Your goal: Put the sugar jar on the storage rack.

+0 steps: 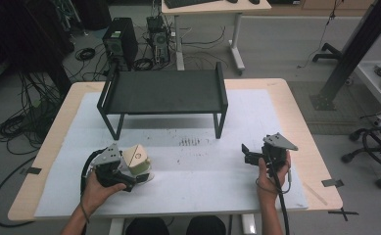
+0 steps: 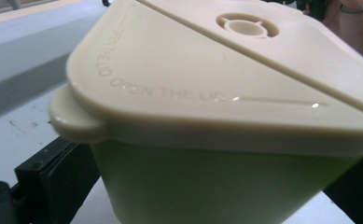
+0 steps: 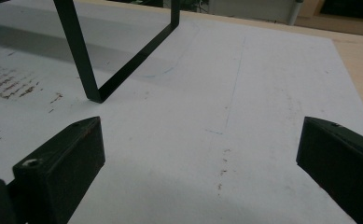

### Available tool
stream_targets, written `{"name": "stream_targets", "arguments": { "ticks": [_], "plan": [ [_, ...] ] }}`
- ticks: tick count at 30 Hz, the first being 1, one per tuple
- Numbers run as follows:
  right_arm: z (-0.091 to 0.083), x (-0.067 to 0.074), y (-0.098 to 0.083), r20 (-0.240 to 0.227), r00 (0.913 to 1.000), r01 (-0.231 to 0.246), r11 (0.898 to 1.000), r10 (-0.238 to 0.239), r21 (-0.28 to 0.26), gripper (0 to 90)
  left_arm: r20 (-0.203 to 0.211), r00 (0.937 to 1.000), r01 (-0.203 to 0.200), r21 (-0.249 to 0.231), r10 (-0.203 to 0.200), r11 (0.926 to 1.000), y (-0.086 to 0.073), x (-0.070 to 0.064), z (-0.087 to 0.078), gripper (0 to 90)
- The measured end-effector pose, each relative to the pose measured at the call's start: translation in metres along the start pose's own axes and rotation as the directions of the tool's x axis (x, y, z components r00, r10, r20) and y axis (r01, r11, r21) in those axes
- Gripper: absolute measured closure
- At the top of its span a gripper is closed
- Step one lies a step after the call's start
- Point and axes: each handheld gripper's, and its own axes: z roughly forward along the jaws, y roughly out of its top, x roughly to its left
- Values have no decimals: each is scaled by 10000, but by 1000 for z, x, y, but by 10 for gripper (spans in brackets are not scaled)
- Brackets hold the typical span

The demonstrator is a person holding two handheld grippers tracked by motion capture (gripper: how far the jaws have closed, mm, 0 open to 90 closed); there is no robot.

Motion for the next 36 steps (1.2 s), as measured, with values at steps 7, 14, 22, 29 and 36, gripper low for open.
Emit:
{"name": "stream_targets", "arguments": {
  "ticks": [7,14,22,29,36],
  "plan": [
    [0,0,0,6,10000,6,10000,-6,5,10,-9,10000,9,-41,-9,10000,0,0,0,15],
    [0,0,0,22,10000,21,10000,-21,-3,10,-24,10000,19,-103,-19,9999,-1,0,0,15],
    [0,0,0,25,10000,21,10000,-21,-8,10,-13,10000,43,-91,-43,9999,-1,0,0,15],
    [0,0,0,25,10000,28,10000,-28,-12,10,-6,10000,32,-88,-32,10000,-1,0,1,15],
    [0,0,0,24,10000,40,10000,-40,-18,10,-18,10000,51,-93,-52,9999,-1,0,1,15]
  ]
}}
